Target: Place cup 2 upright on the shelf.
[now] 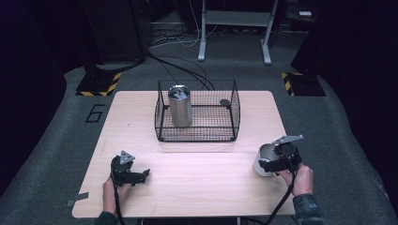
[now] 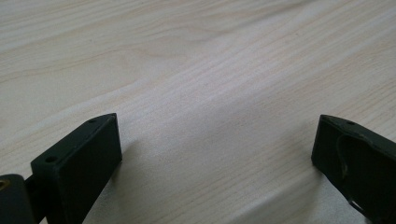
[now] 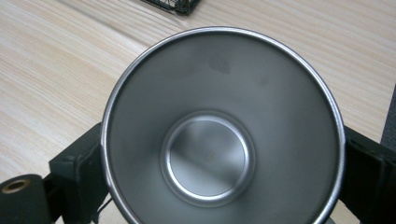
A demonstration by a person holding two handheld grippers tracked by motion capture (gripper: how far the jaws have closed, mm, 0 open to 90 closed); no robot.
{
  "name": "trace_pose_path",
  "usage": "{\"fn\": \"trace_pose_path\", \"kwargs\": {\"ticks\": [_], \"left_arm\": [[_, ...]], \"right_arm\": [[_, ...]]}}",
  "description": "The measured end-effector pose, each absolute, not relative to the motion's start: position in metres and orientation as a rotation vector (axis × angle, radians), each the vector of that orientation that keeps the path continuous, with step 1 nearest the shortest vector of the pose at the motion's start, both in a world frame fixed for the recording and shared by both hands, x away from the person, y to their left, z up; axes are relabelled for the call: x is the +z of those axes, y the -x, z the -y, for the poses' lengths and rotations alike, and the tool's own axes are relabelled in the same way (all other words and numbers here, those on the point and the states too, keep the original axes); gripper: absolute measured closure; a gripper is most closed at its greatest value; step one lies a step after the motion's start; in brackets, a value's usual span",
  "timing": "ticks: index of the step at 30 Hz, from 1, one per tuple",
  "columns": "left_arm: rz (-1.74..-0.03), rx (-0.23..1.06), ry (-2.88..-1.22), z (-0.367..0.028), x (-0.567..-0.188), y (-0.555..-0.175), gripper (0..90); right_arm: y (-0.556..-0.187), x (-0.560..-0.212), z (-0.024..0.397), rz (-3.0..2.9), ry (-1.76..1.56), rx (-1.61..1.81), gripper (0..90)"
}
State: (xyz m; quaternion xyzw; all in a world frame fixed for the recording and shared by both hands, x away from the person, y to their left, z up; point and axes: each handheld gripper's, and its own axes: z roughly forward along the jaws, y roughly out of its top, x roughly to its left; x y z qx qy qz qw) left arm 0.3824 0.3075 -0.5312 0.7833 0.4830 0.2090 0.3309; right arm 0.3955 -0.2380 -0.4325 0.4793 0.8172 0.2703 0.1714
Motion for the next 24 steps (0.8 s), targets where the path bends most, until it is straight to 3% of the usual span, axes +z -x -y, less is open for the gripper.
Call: {"fn": "trace_pose_path", "kwargs": {"ticks": [24], "left_arm": [[-1.263,0.548,-2.051,-0.308,-0.531,-0.382,1.4]], "right_arm": [[-0.399,-0.421,0.207,-2.355,-1.266,0.802,6.1]]}}
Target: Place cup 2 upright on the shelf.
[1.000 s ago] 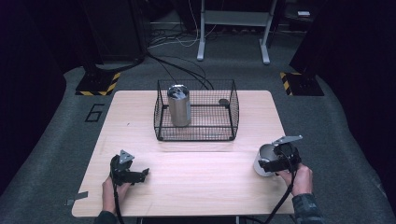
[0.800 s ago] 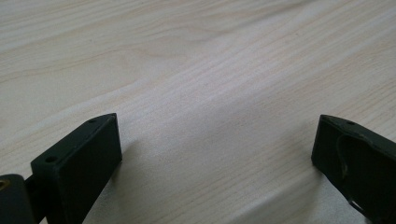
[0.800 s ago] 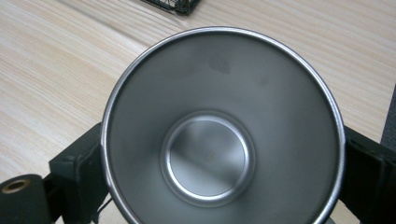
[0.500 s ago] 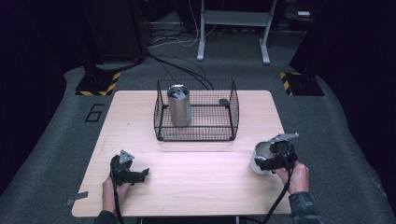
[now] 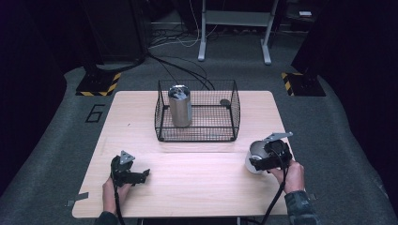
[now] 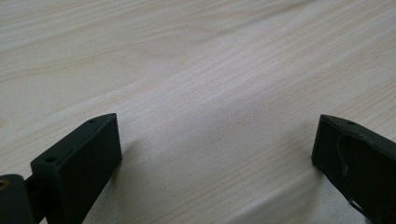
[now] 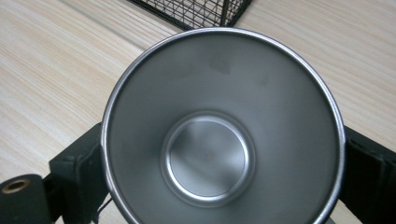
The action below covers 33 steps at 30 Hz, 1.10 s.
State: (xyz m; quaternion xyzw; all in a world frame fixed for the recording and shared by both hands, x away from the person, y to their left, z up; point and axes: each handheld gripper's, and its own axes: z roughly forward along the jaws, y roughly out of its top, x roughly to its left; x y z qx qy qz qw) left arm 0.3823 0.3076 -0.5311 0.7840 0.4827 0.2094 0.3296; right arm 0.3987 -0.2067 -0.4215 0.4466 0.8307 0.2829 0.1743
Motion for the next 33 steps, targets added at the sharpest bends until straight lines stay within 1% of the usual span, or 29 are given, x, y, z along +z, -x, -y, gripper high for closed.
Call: {"fn": "trace_pose_path", "kwargs": {"ticks": [33], "left_arm": [[-1.263,0.548,-2.048,-0.307,-0.531,-0.382,1.5]], "right_arm": [[-0.416,-0.402,0.158,-2.421,-1.138,0.849,6.1]]}}
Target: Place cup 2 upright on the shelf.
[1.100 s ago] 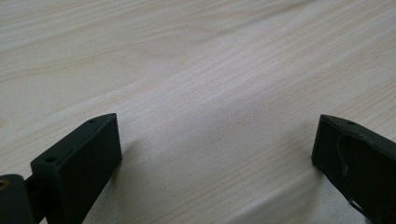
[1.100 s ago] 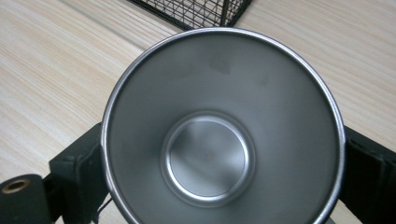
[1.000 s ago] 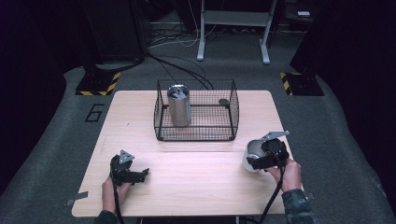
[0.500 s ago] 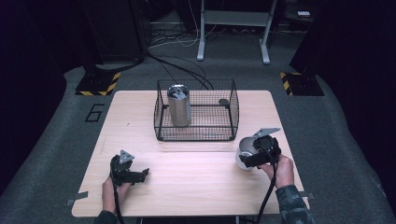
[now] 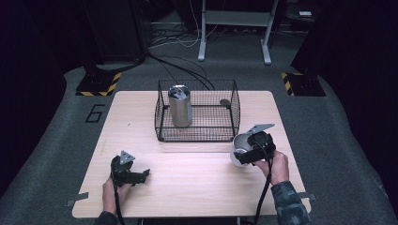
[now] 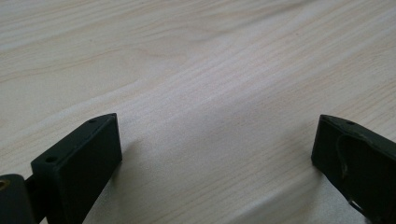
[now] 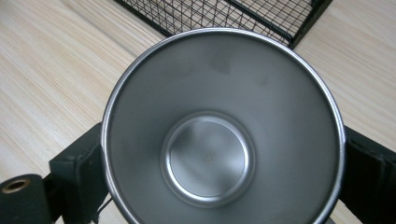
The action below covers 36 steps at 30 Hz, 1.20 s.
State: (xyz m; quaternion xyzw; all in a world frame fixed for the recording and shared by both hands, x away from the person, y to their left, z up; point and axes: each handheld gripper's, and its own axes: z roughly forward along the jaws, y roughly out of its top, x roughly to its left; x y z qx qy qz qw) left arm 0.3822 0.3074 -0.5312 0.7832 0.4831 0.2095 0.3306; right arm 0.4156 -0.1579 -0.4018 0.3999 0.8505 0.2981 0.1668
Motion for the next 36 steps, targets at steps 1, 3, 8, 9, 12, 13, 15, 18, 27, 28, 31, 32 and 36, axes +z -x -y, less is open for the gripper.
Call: {"fn": "trace_pose_path", "kwargs": {"ticks": [1,3,8,9,12,13,15,18,27,28,31,32,36], "left_arm": [[-1.262,0.548,-2.051,-0.308,-0.531,-0.382,1.5],[-1.261,0.548,-2.052,-0.308,-0.531,-0.382,1.5],[-1.262,0.548,-2.051,-0.308,-0.531,-0.382,1.5],[-1.262,0.548,-2.052,-0.308,-0.531,-0.382,1.5],[-1.262,0.548,-2.052,-0.308,-0.531,-0.382,1.5],[-1.262,0.548,-2.050,-0.308,-0.531,-0.382,1.5],[-1.262,0.548,-2.051,-0.308,-0.531,-0.382,1.5],[-1.263,0.548,-2.049,-0.308,-0.531,-0.382,1.5],[-1.262,0.548,-2.051,-0.308,-0.531,-0.382,1.5],[-1.262,0.548,-2.051,-0.308,-0.531,-0.382,1.5],[-1.262,0.548,-2.051,-0.308,-0.531,-0.382,1.5],[-1.263,0.548,-2.050,-0.308,-0.531,-0.382,1.5],[-1.262,0.548,-2.051,-0.308,-0.531,-0.382,1.5]], "right_arm": [[-0.417,-0.401,0.157,-2.417,-1.127,0.859,6.1],[-0.417,-0.398,0.154,-2.426,-1.128,0.858,6.1],[-0.421,-0.392,0.150,-2.433,-1.118,0.880,6.1],[-0.422,-0.392,0.149,-2.430,-1.111,0.885,6.1],[-0.423,-0.390,0.146,-2.428,-1.108,0.888,6.1],[-0.425,-0.387,0.144,-2.432,-1.105,0.885,6.1],[-0.426,-0.385,0.141,-2.435,-1.096,0.886,6.1],[-0.428,-0.382,0.137,-2.436,-1.082,0.893,6.1],[-0.436,-0.369,0.129,-2.443,-1.045,0.896,6.1],[-0.436,-0.368,0.128,-2.443,-1.049,0.894,6.1],[-0.439,-0.363,0.125,-2.450,-1.031,0.896,6.1],[-0.440,-0.361,0.125,-2.454,-1.022,0.894,6.1],[-0.444,-0.356,0.121,-2.458,-1.012,0.895,6.1]]}}
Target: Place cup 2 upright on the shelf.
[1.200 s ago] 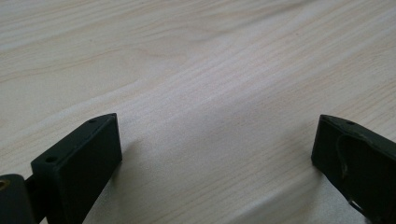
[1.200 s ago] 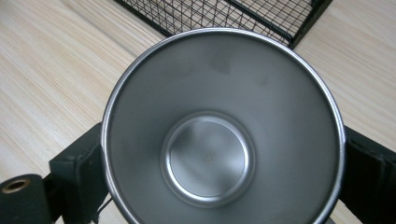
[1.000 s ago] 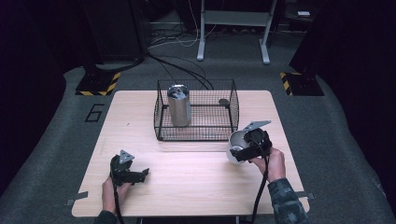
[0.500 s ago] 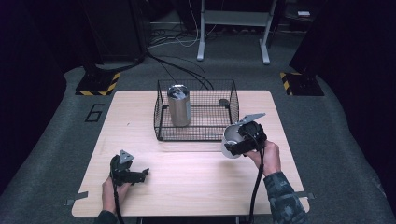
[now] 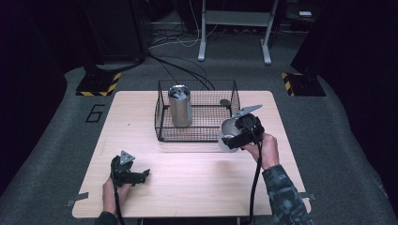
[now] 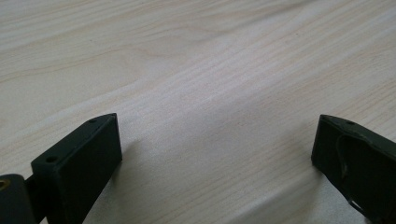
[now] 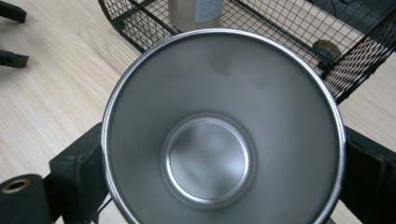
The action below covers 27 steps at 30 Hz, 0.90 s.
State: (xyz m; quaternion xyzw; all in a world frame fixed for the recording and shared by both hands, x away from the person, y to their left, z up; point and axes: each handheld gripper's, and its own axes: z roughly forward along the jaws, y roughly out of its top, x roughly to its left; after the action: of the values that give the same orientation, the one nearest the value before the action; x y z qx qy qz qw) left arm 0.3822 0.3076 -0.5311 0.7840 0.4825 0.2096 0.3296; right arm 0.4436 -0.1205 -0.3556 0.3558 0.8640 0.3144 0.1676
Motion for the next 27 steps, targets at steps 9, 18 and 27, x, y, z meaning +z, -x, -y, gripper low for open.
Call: {"fn": "trace_pose_path", "kwargs": {"ticks": [9,18,27], "left_arm": [[-1.262,0.549,-2.051,-0.308,-0.531,-0.382,1.5],[-1.261,0.549,-2.052,-0.308,-0.531,-0.382,1.5],[-1.261,0.548,-2.049,-0.307,-0.531,-0.382,1.5]], "right_arm": [[-0.452,-0.340,0.111,-2.458,-0.983,0.907,6.1],[-0.463,-0.326,0.102,-2.454,-0.945,0.927,6.1],[-0.477,-0.315,0.091,-2.451,-0.902,0.922,6.1]]}}
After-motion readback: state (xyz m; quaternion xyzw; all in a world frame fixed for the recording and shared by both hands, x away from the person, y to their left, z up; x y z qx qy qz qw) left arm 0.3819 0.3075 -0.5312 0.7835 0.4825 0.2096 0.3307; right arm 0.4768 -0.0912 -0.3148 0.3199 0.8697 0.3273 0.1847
